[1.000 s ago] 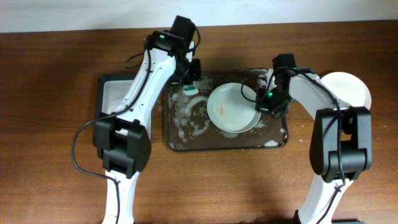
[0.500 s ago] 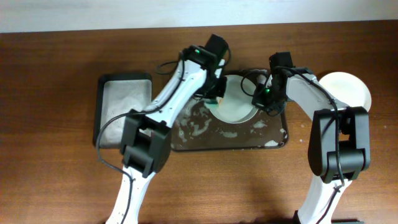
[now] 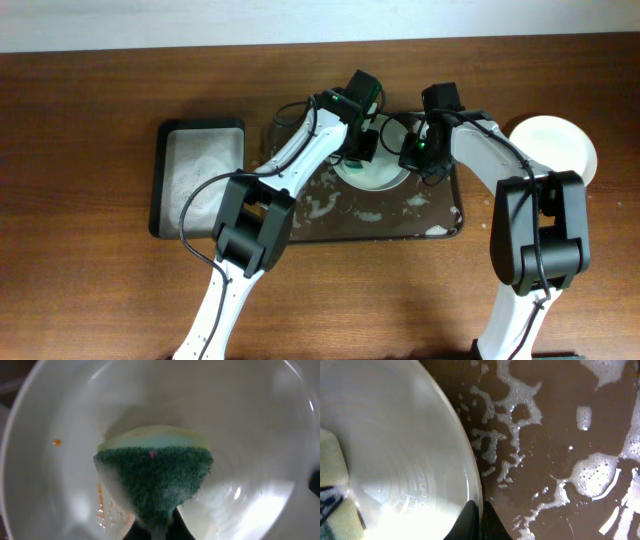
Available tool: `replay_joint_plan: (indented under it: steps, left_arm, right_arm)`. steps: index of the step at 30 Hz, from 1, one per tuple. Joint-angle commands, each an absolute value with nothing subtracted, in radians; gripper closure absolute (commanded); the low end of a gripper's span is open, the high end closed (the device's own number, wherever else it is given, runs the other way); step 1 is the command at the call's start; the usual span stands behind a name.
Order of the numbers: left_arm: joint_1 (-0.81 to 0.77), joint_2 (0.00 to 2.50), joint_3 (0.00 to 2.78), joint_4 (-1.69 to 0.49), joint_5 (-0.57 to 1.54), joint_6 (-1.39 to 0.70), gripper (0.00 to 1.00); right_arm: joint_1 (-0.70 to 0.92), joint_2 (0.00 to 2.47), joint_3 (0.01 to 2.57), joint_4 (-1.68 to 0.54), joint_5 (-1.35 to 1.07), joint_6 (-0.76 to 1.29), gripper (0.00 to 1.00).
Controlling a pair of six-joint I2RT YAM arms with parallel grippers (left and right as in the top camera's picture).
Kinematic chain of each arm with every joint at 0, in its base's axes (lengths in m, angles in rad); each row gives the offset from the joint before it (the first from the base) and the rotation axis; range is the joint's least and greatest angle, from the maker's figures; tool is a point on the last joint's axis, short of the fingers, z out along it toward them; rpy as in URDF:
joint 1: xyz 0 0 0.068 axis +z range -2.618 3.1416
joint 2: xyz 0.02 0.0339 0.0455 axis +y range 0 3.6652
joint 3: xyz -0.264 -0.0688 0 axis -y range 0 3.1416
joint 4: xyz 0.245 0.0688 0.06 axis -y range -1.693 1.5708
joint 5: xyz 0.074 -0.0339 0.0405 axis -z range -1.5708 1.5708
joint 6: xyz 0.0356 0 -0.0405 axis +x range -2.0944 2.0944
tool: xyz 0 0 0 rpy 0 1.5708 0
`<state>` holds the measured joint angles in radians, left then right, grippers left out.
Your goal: Clean dirty plates on tray and stack at the side
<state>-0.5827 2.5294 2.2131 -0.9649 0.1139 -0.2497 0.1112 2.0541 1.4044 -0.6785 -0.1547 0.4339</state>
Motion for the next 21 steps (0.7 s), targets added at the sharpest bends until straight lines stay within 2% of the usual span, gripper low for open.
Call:
replay_joint_plan:
  steps: [1, 5, 8, 11, 12, 17, 21]
  left_arm:
    - [-0.590, 2.605, 2.209, -0.950, -0.199, -0.253, 1.00]
    - [-0.590, 2.605, 2.209, -0.958, -0.406, -0.253, 0.99]
    - [-0.590, 2.605, 2.209, -0.996, -0.381, -0.252, 0.99]
    - [-0.591, 2.605, 2.209, -1.089, -0.187, -0.251, 1.00]
    - [-0.591, 2.605, 2.209, -1.112, -0.020, -0.211, 0.99]
    - [-0.591, 2.605, 2.209, -1.080, 0.430, -0.088, 1.00]
    - [-0.585, 2.605, 2.209, -0.979, 0.493, -0.088, 1.00]
  right_arm:
    - [0.133, 2.022, 1.368, -0.660, -0.142, 0.416, 0.96]
    - [0.133, 2.022, 1.356, -0.632, -0.146, 0.420, 0.96]
    - [0.133, 2.022, 1.356, -0.628, -0.146, 0.420, 0.96]
    - [0.133, 2.022, 1.356, -0.628, -0.146, 0.420, 0.96]
    - [0.133, 2.022, 1.356, -0.628, -0.146, 0.420, 0.96]
    - [0.138, 2.022, 1.356, -0.627, -0.153, 0.420, 0.96]
    - [0.144, 2.022, 1.356, -0.624, -0.152, 0.419, 0.96]
